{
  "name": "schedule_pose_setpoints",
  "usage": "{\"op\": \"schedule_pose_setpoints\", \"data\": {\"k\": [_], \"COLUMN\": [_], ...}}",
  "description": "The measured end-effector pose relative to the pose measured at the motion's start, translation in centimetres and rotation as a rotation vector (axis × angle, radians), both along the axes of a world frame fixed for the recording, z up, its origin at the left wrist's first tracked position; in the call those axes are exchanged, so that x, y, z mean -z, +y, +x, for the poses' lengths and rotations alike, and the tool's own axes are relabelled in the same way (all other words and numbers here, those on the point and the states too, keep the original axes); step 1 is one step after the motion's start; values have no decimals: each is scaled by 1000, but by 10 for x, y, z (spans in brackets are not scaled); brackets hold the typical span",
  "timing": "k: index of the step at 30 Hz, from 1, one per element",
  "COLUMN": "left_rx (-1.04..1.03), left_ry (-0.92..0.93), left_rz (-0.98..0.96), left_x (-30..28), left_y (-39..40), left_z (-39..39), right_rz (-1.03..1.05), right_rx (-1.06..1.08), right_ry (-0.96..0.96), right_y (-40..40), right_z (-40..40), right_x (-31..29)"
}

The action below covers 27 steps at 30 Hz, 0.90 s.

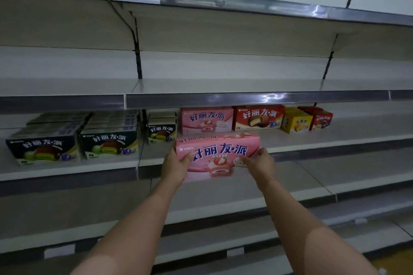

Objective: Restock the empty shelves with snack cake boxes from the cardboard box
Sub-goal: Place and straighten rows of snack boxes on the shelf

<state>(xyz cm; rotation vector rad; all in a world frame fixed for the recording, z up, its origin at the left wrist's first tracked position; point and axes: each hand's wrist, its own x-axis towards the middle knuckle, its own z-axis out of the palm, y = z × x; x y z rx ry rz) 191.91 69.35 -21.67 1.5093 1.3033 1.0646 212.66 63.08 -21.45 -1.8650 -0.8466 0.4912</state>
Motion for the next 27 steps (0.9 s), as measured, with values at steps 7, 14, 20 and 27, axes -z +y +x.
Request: {"op": "schedule_pose_setpoints", "data": {"k": [7, 14, 20, 27], "left_rx": [-189, -223, -260, -332], "left_ry": [6, 33, 404, 271], "left_rz": [-36, -11, 76, 45], "left_x": [-2, 15, 33, 43], "left_y": [36, 86, 129, 155], "left_z": [38, 58, 67, 87], "right_rz": [45, 57, 79, 201], "right_rx": [-79, -129, -165, -240], "right_ry": [63, 151, 207, 434], "right_y": [50, 93, 131, 167], "right_z": [28, 52, 68, 72], "right_x": [-6, 5, 17, 24]}}
